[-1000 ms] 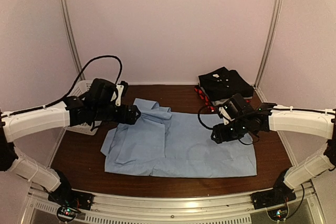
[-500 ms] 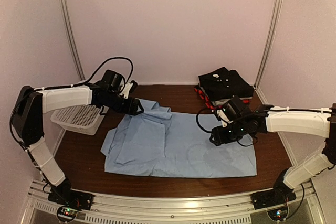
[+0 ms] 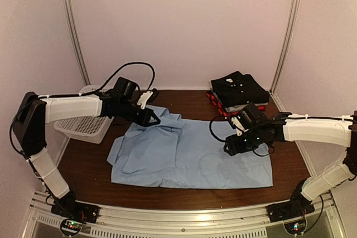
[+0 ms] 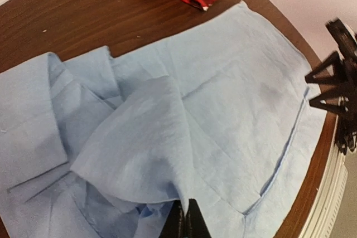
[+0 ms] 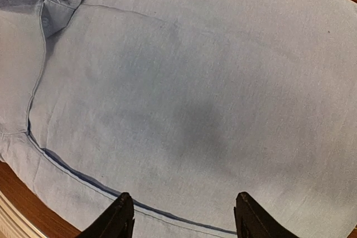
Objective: Fold and stack the long sleeve shirts
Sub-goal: Pick up the sleeve from the 1/3-folded shirt, then place the sleeve of the 1/3-folded shirt.
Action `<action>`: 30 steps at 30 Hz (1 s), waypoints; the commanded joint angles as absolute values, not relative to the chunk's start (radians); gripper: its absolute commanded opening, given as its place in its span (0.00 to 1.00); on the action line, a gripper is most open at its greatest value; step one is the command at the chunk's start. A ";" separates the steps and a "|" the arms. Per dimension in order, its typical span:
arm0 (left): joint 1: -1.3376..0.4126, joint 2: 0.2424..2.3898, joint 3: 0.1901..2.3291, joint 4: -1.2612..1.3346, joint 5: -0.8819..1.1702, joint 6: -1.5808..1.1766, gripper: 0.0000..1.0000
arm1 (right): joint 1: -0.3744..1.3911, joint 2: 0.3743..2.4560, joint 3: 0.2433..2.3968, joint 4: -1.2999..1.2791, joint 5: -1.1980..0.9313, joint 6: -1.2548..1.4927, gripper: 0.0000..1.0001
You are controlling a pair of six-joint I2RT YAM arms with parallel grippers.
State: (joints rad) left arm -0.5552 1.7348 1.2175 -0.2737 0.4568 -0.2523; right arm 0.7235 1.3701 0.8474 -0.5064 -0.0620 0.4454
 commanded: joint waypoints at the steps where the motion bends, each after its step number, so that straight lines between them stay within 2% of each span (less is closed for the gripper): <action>1: -0.757 1.568 1.085 -0.173 0.338 -0.124 0.00 | 0.710 1.357 0.892 -0.525 -0.028 0.450 0.63; 5: -0.964 1.550 0.961 -0.127 0.184 -0.086 0.01 | 0.685 1.361 0.901 -0.537 -0.027 0.448 0.63; 9: -1.074 1.587 0.877 -0.090 0.089 -0.125 0.04 | 0.662 1.368 0.899 -0.531 -0.044 0.453 0.63; 14: -1.121 1.600 0.822 -0.042 0.044 -0.147 0.28 | 0.650 1.391 0.884 -0.509 -0.074 0.462 0.63; 16: -1.121 1.587 0.817 -0.040 0.034 -0.153 0.44 | 0.650 1.399 0.880 -0.502 -0.083 0.464 0.63; 23: -1.106 1.429 0.746 0.053 0.124 -0.168 0.84 | 0.649 1.398 0.835 -0.467 -0.093 0.477 0.63; 26: -1.042 1.370 0.738 0.053 0.158 -0.224 0.96 | 0.650 1.394 0.827 -0.464 -0.091 0.475 0.63; 30: -0.890 1.364 0.798 -0.041 0.180 -0.374 0.98 | 0.650 1.394 0.831 -0.458 -0.092 0.471 0.63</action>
